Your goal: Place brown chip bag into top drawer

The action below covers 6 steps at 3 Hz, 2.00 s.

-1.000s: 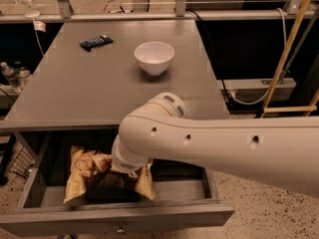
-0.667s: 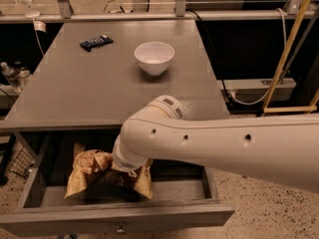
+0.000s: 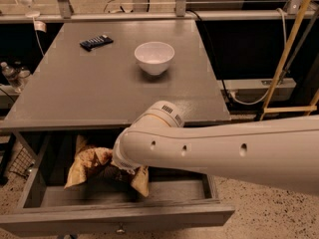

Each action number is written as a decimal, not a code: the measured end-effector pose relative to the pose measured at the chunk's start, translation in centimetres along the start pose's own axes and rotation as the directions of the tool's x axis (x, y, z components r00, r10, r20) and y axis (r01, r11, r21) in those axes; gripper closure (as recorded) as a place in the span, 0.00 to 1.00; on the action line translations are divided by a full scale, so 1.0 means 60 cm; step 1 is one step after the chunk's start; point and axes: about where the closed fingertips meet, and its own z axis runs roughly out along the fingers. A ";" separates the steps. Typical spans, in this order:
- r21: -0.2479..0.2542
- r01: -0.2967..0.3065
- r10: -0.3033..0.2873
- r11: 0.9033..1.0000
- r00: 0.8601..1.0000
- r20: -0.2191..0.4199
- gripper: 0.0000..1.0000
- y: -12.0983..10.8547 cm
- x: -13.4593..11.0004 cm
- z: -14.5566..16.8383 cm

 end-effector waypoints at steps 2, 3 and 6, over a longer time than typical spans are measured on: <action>0.007 0.001 -0.001 1.000 1.000 0.002 0.58 -0.001 -0.004 -0.006; 0.010 0.003 -0.003 1.000 1.000 0.003 0.35 -0.002 -0.005 -0.009; 0.017 0.007 -0.007 1.000 1.000 0.005 0.00 -0.003 -0.008 -0.015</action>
Offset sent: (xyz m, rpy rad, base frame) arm -0.0002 0.0002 0.0021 0.0014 -0.0018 -0.0030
